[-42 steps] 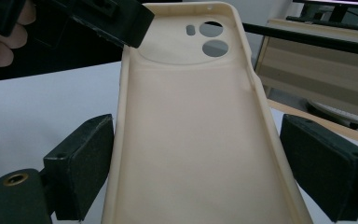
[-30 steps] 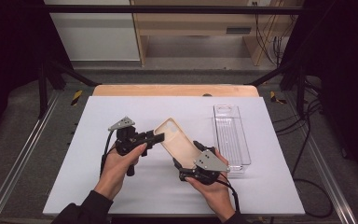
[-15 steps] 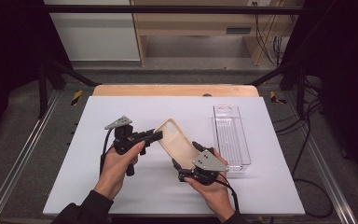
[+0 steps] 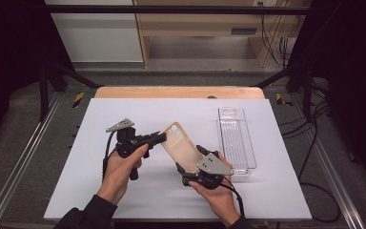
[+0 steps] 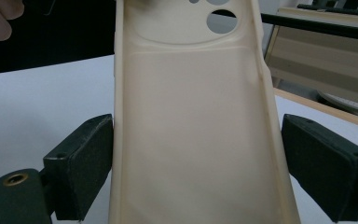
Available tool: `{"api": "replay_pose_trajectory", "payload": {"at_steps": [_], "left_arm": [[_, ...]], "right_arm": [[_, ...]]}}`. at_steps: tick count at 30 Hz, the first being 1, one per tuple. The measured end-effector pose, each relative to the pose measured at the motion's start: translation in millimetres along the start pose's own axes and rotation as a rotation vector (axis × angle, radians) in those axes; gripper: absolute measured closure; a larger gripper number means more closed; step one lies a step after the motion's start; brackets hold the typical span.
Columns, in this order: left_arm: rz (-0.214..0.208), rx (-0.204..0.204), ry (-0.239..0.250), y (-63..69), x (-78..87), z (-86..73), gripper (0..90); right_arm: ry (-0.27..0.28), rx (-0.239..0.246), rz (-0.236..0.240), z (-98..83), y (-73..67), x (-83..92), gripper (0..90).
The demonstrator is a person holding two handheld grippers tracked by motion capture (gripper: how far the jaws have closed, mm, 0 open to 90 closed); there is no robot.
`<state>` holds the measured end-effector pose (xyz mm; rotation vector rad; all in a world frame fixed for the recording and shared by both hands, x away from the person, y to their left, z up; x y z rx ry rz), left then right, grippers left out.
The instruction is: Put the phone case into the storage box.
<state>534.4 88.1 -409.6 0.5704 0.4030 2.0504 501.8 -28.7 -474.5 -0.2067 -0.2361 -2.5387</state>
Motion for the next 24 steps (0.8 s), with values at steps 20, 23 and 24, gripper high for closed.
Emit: {"api": "replay_pose_trajectory", "payload": {"at_steps": [20,23,24], "left_arm": [[-0.001,-0.024,-0.01,14.4,-3.2,1.4,79.3],[-0.003,-0.034,-0.013,17.6,-3.8,1.7,79.4],[-0.001,-0.037,-0.016,18.4,-3.9,1.7,79.5]], "right_arm": [[-0.021,-0.008,0.005,-4.8,1.8,-2.5,11.9],[-0.025,-0.007,0.005,-5.3,1.9,-2.4,11.8],[-0.026,-0.008,0.006,-5.4,2.0,-2.4,11.7]]}}
Point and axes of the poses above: each handheld gripper's, and its own axes: x roughly backward along the jaws, z roughly out of its top, y roughly to its right, the point moved 10 cm from there along -x, roughly forward along the jaws, and after that the axes turned 6 degrees about -z, right-handed, at the moved point
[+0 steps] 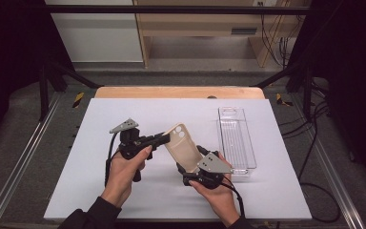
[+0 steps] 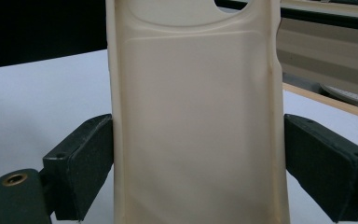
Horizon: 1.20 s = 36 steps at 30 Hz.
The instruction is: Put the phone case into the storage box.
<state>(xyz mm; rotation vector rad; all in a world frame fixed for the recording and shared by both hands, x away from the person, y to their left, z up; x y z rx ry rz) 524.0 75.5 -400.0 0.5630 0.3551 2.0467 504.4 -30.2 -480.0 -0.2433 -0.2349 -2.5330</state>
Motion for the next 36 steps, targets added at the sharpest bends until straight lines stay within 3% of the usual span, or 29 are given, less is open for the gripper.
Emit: {"api": "replay_pose_trajectory", "payload": {"at_steps": [12,21,27,32,36], "left_arm": [[0.01,-0.037,-0.015,7.5,-1.8,1.0,79.6],[0.036,-0.094,-0.023,12.2,1.0,6.2,79.6],[0.079,-0.17,-0.041,13.0,3.4,8.4,79.6],[0.115,-0.26,-0.055,13.9,7.3,9.5,79.6],[0.12,-0.312,-0.054,14.6,11.5,12.6,79.5]], "right_arm": [[-0.013,-0.038,0.037,-3.0,-1.0,-1.6,10.7],[-0.01,-0.068,0.024,-1.8,1.2,-0.7,4.8],[0.0,-0.088,0.02,0.5,3.6,1.8,3.0],[-0.003,-0.096,0.025,0.6,3.3,2.9,3.0],[-0.022,-0.108,0.035,-1.1,-0.4,4.1,3.2]]}}
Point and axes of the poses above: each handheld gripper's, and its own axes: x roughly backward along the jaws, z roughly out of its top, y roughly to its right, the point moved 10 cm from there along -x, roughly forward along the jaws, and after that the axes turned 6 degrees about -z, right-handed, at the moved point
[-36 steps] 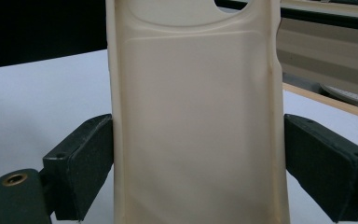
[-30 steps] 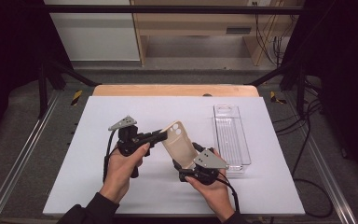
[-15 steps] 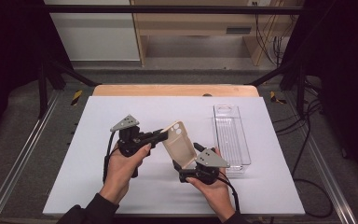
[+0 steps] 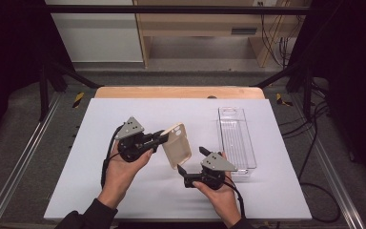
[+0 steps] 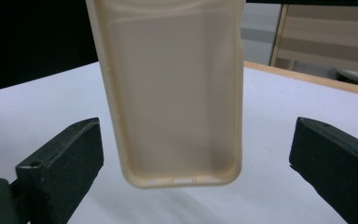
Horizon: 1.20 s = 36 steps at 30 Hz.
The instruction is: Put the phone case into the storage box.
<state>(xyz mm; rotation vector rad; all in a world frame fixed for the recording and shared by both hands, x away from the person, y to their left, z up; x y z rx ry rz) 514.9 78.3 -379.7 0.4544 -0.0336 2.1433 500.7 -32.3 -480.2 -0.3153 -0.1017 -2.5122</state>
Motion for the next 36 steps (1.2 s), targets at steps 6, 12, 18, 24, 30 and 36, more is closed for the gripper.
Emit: {"api": "replay_pose_trajectory", "payload": {"at_steps": [6,12,18,24,30,36], "left_arm": [[0.0,-0.079,-0.001,-0.1,13.3,5.7,79.5],[-0.009,-0.108,-0.016,-2.0,24.6,3.6,79.5],[-0.014,-0.104,-0.028,-4.8,31.4,-1.2,79.5],[-0.028,-0.105,-0.035,-4.6,35.1,-3.5,79.5],[-0.053,-0.112,-0.051,-2.1,35.6,-6.7,79.5],[-0.073,-0.114,-0.071,0.2,35.5,-11.0,79.5]], "right_arm": [[-0.05,0.011,0.017,3.9,-9.3,3.7,3.3],[-0.13,0.09,0.025,16.8,-11.0,12.2,3.4],[-0.202,0.093,0.034,29.9,-6.5,14.1,4.4],[-0.218,0.111,0.045,40.7,-9.4,11.8,4.9],[-0.222,0.134,0.06,49.9,-11.8,9.0,5.8],[-0.215,0.142,0.064,60.7,-10.7,7.3,7.4]]}}
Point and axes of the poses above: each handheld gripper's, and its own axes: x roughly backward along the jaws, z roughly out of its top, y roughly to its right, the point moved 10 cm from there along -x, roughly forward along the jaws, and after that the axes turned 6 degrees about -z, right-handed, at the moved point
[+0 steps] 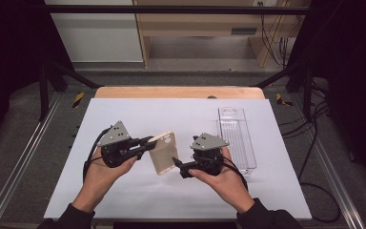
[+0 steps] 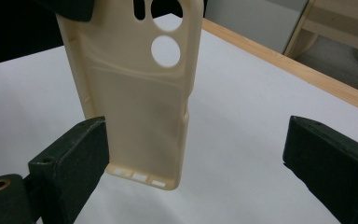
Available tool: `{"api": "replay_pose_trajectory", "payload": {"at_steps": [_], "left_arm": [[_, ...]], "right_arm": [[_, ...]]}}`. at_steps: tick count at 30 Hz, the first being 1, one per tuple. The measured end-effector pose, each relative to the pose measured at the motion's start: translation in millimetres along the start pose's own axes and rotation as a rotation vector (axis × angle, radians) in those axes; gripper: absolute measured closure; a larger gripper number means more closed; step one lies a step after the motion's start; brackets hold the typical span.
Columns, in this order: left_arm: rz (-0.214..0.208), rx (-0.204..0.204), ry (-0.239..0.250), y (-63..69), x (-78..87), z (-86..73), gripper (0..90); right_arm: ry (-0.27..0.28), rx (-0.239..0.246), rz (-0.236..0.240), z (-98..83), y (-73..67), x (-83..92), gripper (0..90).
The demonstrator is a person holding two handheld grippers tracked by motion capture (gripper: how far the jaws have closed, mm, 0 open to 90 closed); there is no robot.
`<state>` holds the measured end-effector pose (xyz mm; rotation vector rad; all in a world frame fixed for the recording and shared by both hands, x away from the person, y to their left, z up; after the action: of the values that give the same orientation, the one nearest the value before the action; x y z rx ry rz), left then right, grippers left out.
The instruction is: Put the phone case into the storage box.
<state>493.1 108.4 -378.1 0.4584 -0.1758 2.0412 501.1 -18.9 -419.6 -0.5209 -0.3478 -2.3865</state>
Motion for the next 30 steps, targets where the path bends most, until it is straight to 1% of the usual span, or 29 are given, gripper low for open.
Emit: {"api": "replay_pose_trajectory", "payload": {"at_steps": [6,14,23,27,30], "left_arm": [[-0.006,-0.014,-0.012,2.5,-0.3,1.6,79.5],[-0.013,-0.022,-0.028,3.5,-1.9,-0.1,79.5],[-0.016,-0.023,-0.032,5.2,-1.8,0.3,79.5],[-0.013,-0.022,-0.033,5.6,-1.9,1.1,79.4],[-0.012,-0.022,-0.033,6.1,-2.1,2.0,79.5]], "right_arm": [[0.01,0.019,0.001,5.5,1.7,-0.4,8.7],[0.017,0.032,-0.001,10.5,4.4,1.4,11.7],[0.021,0.04,0.004,12.8,1.9,-0.7,15.4],[0.023,0.032,0.002,13.1,1.2,-2.3,19.8],[0.015,0.023,0.012,13.1,-0.9,-2.6,26.4]]}}
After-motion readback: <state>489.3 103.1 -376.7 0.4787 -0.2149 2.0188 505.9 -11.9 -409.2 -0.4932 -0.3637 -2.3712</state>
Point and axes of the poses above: each handheld gripper's, and its own axes: x roughly backward along the jaws, z roughly out of its top, y roughly to its right, the point moved 10 cm from there along -x, roughly forward along the jaws, and after that the axes turned 6 degrees about -z, right-handed, at the moved point
